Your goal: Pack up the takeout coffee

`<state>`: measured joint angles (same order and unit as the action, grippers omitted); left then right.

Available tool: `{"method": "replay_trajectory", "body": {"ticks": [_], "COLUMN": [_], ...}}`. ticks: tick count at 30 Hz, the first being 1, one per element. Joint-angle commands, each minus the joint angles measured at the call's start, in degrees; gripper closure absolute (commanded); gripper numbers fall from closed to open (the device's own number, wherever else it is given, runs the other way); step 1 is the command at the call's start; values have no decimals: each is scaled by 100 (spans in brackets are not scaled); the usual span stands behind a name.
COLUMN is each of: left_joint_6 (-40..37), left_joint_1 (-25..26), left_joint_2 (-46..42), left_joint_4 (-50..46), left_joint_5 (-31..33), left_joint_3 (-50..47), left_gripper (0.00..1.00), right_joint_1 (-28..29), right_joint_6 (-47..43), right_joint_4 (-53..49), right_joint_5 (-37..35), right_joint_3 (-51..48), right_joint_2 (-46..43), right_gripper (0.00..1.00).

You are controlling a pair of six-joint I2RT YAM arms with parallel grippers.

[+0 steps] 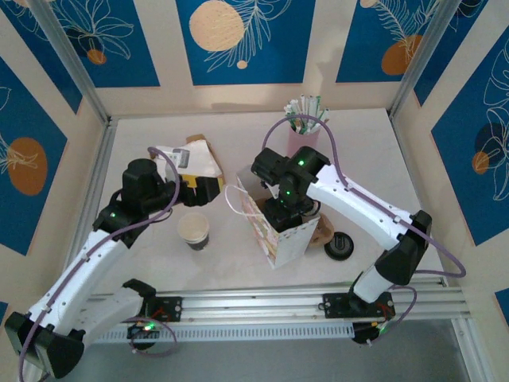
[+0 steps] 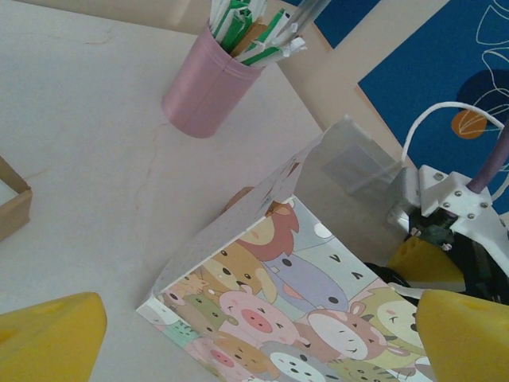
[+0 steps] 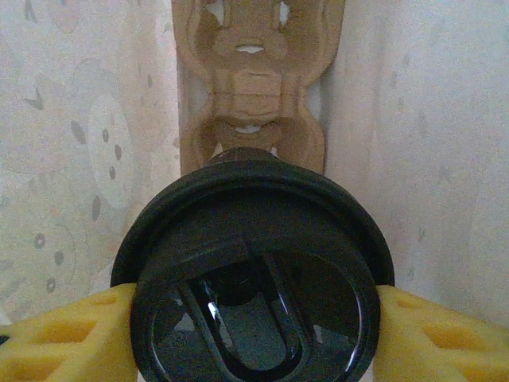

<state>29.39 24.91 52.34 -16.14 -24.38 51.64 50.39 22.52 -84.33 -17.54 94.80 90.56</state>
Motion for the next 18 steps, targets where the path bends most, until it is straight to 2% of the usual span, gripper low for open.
{"method": "replay_trajectory", "body": {"ticks": [1, 18], "left_joint_6": [-188, -276], "left_joint_1": [92, 137], "left_joint_2": [-18, 30], "left_joint_4": [177, 207], "left_joint_5": [-21, 43], "left_joint_3": [-48, -89], "left_gripper": [0, 0], "right_joint_1": [40, 23], "right_joint_6": [-72, -64], "right_joint_4": [53, 223], "right_joint_5": [115, 20], "right_joint_3": [-103, -247], "right_joint_2": [-161, -240], "right_gripper": [43, 43]}}
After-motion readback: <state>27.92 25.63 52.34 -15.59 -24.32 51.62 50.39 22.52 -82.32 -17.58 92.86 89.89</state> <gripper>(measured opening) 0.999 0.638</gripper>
